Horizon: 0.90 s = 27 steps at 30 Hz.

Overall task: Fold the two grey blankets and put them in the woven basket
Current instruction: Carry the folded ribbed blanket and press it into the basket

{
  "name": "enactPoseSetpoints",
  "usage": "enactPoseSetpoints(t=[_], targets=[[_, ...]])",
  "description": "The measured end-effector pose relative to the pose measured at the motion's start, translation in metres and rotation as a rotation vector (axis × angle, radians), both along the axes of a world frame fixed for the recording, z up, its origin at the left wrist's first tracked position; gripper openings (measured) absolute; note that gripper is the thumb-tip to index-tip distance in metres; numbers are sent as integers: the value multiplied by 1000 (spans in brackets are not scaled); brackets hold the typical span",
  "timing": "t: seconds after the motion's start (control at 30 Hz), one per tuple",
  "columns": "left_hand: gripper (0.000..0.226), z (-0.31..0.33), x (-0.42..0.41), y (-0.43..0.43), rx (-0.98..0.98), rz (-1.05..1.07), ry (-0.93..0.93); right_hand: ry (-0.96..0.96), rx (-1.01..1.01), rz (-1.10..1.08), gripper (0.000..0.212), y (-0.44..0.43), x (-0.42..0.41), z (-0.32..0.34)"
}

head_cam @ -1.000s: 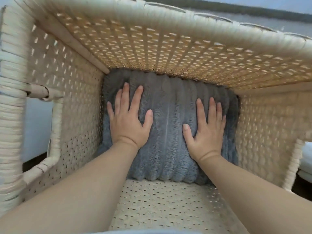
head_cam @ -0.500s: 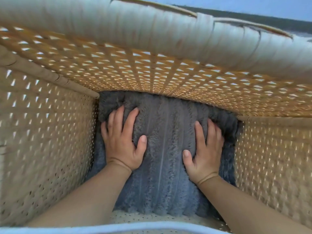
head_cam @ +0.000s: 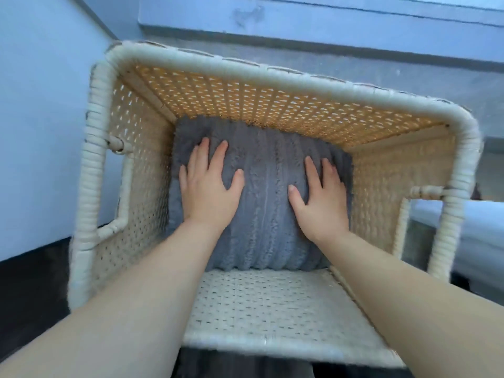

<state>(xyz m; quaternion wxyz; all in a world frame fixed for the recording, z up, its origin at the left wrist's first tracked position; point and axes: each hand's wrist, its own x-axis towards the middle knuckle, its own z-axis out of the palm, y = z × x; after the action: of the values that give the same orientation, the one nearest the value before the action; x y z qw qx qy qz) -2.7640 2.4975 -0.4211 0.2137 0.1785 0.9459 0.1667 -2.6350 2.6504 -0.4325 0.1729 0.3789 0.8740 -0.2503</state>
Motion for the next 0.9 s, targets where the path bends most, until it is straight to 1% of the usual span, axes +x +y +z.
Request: enactPoseSetpoints(t=[0.07, 0.1, 0.13, 0.17, 0.2, 0.23, 0.27, 0.3, 0.37, 0.47, 0.57, 0.73, 0.9], targets=[[56, 28, 9, -1, 20, 61, -15, -31, 24, -144, 64, -6, 8, 32], [53, 41, 14, -1, 12, 131, -16, -63, 43, -258, 63, -12, 12, 45], [50, 52, 19, -1, -21, 239, -24, -106, 28, -411, 62, -18, 15, 56], [49, 61, 23, 0, -78, 389, -62, -157, -37, -593, 64, -23, 17, 65], [50, 68, 26, 1, -141, 569, -152, -215, -144, -780, 69, -28, 18, 70], [55, 72, 28, 2, -184, 749, -288, -275, -269, -945, 77, -31, 18, 73], [63, 74, 30, 2, -182, 902, -439, -312, -396, -1088, 86, -32, 18, 74], [72, 73, 31, 2, -138, 1012, -572, -313, -521, -1209, 93, -32, 18, 74], [89, 68, 31, 3, -30, 1097, -738, -261, -713, -1351, 103, -31, 19, 70], [103, 57, 23, 12, 62, 1153, -881, -216, -816, -1358, 107, -27, 18, 56], [109, 40, 17, 16, 154, 1199, -953, -205, -830, -1351, 110, -25, 14, 38], [107, 0, 11, -5, 157, 1151, -971, -197, -773, -1343, 119, -34, 10, 6], [104, -37, 6, -7, 159, 1132, -939, -162, -754, -1317, 117, -36, 7, -35]])
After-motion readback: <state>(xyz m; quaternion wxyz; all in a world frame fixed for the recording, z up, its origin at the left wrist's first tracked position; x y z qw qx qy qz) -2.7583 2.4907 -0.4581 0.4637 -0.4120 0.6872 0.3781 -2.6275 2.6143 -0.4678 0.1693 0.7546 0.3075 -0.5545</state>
